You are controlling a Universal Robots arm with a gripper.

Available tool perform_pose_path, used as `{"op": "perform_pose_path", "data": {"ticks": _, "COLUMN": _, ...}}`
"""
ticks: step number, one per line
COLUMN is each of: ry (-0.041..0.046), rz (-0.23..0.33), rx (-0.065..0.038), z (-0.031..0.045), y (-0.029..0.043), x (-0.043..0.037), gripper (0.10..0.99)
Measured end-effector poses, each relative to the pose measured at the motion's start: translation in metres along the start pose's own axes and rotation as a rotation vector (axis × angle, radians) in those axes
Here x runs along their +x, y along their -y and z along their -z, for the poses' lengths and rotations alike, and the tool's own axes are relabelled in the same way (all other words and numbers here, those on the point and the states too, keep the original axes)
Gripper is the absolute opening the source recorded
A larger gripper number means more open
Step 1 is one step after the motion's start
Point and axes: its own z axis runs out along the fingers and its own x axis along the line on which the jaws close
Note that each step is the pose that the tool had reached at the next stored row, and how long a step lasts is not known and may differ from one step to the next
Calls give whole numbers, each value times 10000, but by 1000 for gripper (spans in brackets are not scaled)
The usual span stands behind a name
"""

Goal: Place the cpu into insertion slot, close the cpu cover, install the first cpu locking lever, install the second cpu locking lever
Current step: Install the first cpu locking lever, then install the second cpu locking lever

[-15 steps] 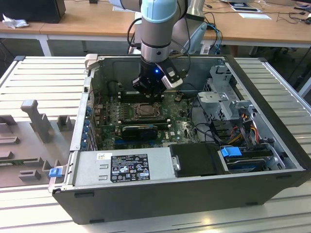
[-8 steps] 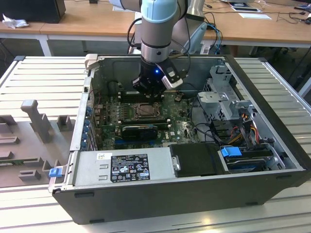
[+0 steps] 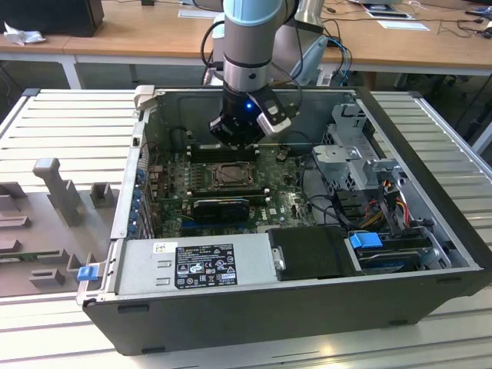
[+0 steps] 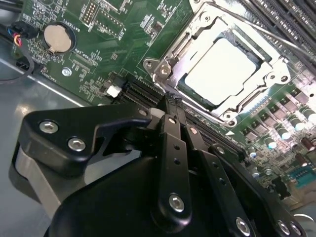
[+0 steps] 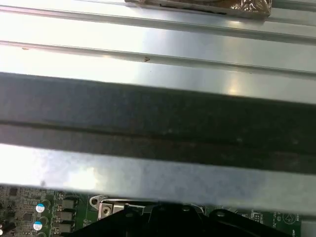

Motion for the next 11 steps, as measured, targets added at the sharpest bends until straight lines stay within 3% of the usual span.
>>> {"op": "perform_pose_path", "data": {"ticks": 11, "ry": -1, "rz": 0, "rx": 1, "z": 4, "y": 36, "x": 4, "gripper": 106}}
